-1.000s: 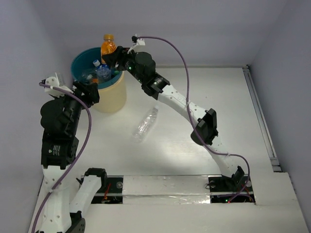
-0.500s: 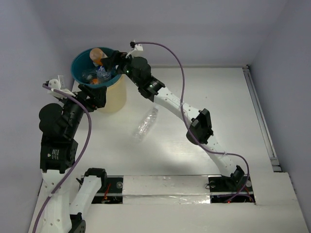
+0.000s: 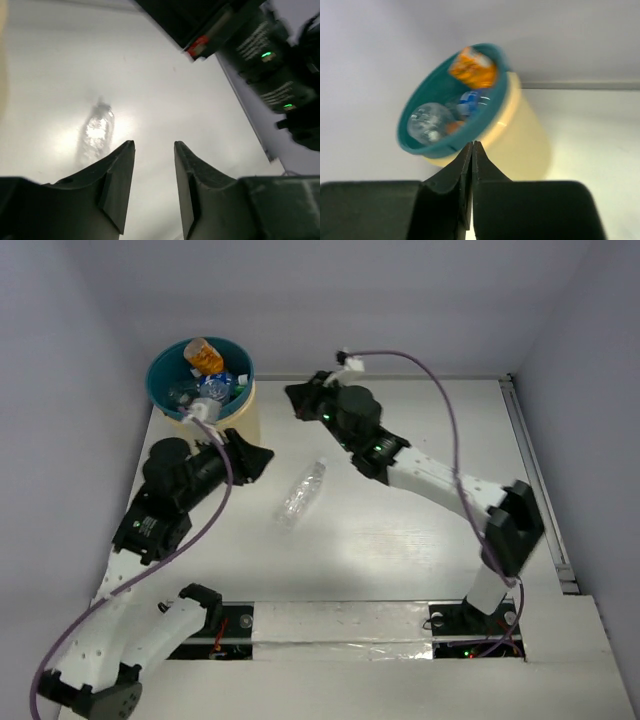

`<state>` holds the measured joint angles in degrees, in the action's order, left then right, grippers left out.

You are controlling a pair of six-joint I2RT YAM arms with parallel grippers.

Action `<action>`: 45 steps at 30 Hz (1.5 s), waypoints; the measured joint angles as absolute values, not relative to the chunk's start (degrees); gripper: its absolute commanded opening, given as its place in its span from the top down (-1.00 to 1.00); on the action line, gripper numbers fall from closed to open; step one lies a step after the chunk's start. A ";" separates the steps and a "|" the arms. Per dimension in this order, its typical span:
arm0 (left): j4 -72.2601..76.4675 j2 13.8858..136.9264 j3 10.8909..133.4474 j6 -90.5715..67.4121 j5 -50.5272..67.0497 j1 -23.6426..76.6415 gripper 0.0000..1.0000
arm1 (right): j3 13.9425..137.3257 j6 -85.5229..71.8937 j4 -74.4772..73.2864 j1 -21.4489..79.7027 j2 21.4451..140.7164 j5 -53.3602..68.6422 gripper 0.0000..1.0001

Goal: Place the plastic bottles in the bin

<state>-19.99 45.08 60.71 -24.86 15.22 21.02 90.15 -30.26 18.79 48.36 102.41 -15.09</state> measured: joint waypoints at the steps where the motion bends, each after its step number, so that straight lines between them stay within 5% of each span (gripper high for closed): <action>1: -20.01 46.13 60.38 -25.21 13.63 24.03 0.49 | 84.93 -30.81 19.38 47.64 97.89 -16.08 1.00; 5: -19.05 53.08 59.07 -25.52 3.81 35.18 0.46 | 66.15 -32.38 24.38 43.62 80.97 -19.46 0.96; 6: -18.50 55.18 58.59 -25.61 1.98 36.29 0.32 | 62.74 -32.77 24.93 42.94 77.62 -20.73 0.85; 8: -17.82 59.86 57.60 -25.74 -1.43 37.21 0.12 | 55.61 -33.74 26.11 42.33 71.11 -21.93 0.27; 9: -17.78 62.17 57.34 -25.78 -2.79 37.54 -0.15 | 52.25 -34.28 26.24 42.48 68.23 -22.17 0.02; 10: -17.63 64.62 57.23 -25.61 -4.16 37.85 -0.28 | 49.52 -34.79 26.20 42.63 65.82 -22.35 -0.42; 13: -16.51 71.02 57.23 -25.34 -7.62 38.68 -0.56 | 43.22 -35.53 25.30 42.83 60.75 -22.87 -0.84; 17: -13.78 78.24 57.23 -24.32 -9.34 39.05 -0.72 | 38.15 -36.40 22.48 42.81 55.61 -24.12 -0.98; 25: -10.63 93.82 60.60 -20.80 -10.48 39.05 -0.72 | 35.48 -36.49 19.18 42.76 47.94 -25.06 -0.99; 28: -10.52 98.59 62.87 -19.92 -11.42 39.05 -0.60 | 35.46 -36.45 18.09 42.78 46.19 -25.10 -0.99; 33: -8.47 101.69 64.77 -19.20 -12.23 39.05 0.20 | 35.46 -36.07 15.49 42.78 43.11 -25.89 -0.99; 40: -7.20 99.37 63.68 -19.40 -9.96 39.29 0.28 | 35.62 -33.50 11.66 42.76 38.13 -29.65 -0.99; 45: -9.74 86.00 64.16 -19.86 -6.17 40.23 0.30 | 36.45 -31.90 10.37 42.78 35.92 -30.74 -0.99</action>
